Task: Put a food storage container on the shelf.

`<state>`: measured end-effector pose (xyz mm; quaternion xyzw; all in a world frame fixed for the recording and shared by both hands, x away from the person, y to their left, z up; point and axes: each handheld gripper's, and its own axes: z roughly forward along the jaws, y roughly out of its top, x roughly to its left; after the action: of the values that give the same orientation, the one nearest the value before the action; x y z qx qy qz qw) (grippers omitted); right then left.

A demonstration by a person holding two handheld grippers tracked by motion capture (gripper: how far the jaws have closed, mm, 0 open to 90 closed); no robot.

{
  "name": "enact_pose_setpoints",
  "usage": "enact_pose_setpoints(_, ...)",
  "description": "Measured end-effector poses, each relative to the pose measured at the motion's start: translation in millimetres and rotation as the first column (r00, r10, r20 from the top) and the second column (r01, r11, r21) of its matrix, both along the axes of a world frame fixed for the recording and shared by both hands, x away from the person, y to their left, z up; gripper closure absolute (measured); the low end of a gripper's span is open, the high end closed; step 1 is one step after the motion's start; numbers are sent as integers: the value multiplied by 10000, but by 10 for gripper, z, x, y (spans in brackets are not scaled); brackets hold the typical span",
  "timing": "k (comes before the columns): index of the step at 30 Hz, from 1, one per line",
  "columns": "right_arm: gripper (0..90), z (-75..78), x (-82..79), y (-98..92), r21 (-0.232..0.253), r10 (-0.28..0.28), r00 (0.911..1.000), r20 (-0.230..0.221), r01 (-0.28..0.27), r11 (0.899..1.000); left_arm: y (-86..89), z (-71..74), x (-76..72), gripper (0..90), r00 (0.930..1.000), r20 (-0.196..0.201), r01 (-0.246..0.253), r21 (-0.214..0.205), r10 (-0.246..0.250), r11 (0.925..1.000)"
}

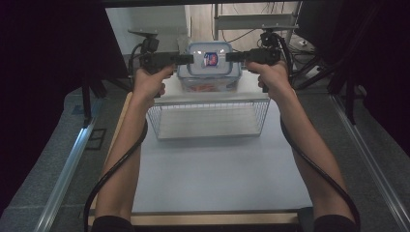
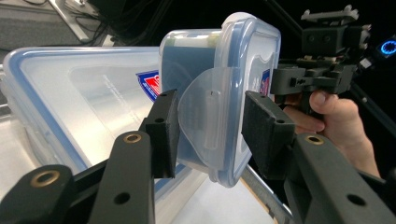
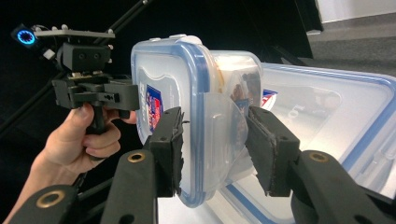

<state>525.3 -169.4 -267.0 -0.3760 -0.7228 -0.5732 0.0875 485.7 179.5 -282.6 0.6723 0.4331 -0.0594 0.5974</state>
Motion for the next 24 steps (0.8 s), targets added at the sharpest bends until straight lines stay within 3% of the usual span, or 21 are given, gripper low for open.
enact_pose_setpoints(9, 512, -10, 24, 67, -247, -281, 9993, 266, 288, 9993, -71, 38, 15, 549, 9971, 216, -743, 724, 729, 9946)
enact_pose_setpoints(17, 495, -45, 106, 39, -156, -779, 9968, 172, 781, 9968, -76, 2, 38, 516, 9974, 164, -712, 595, 704, 9957)
enact_pose_setpoints(21, 465, -27, 118, 48, -348, -1011, 9933, 556, 1031, 9941, -63, 1, 7, 507, 9973, 262, -705, 549, 691, 9960)
enact_pose_setpoints(24, 472, 11, 59, 19, -573, -1230, 9840, 1286, 1312, 9897, -35, 13, -52, 469, 9950, 553, -876, 783, 835, 9931)
